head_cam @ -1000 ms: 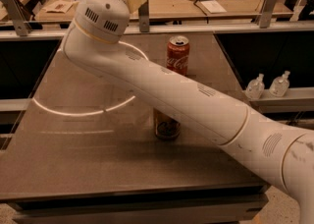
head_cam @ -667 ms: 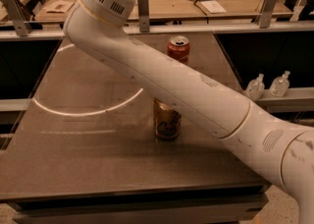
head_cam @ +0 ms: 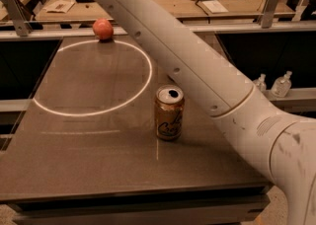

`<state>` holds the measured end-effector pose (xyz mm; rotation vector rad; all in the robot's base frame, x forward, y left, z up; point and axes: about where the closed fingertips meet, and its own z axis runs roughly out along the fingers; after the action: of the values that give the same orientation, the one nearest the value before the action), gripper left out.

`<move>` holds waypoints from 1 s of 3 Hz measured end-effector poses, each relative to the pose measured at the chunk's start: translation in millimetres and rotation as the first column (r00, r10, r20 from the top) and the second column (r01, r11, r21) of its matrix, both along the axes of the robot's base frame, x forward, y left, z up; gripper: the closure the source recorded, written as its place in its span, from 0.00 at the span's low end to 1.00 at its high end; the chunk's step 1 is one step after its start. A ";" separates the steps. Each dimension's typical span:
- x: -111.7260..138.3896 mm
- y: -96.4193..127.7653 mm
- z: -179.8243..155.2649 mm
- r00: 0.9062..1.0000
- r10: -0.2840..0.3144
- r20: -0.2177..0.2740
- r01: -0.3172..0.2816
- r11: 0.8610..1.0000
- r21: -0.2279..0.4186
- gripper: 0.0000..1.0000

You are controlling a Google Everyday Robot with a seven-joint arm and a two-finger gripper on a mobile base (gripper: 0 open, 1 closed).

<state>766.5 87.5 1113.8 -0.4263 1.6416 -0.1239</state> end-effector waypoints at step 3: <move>27.9 6.0 -20.3 0.957 0.174 -0.231 -0.197 0.977 -0.078 0.00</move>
Offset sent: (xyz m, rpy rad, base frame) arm 0.0421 -0.0057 -0.0300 -0.6830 0.2254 0.3896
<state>794.4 93.6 1093.4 -0.6900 1.8112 -0.0179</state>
